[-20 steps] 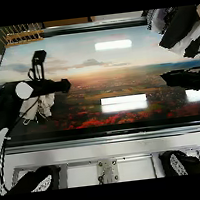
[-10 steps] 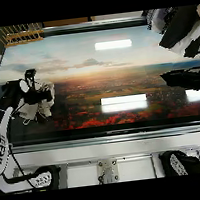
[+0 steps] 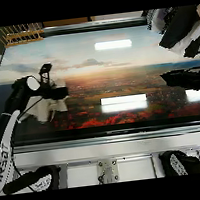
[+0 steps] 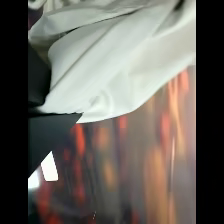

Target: Fold the clothes and pants, and hang the long-sleeved shirts on hangers.

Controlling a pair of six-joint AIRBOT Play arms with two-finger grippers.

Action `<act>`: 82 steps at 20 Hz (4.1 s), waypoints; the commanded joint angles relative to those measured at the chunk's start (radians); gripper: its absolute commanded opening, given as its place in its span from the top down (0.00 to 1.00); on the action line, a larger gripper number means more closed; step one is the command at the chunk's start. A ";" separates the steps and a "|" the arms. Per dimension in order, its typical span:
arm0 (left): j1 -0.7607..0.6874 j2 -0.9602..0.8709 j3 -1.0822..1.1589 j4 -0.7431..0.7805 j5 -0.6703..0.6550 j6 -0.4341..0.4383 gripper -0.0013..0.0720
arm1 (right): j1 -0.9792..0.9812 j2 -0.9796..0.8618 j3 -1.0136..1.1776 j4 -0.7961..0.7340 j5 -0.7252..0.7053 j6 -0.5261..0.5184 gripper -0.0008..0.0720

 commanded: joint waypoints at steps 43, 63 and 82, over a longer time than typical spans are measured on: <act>0.179 -0.218 0.107 -0.298 -0.014 0.101 0.97 | 0.068 -0.170 -0.022 -0.328 0.069 0.139 0.50; 0.206 -0.193 0.305 -0.285 -0.071 0.101 0.97 | 0.455 -0.473 0.140 -0.489 -0.014 0.161 0.97; 0.216 -0.262 0.402 -0.180 -0.169 0.098 0.97 | 0.399 -0.064 0.040 -0.631 0.052 0.558 0.26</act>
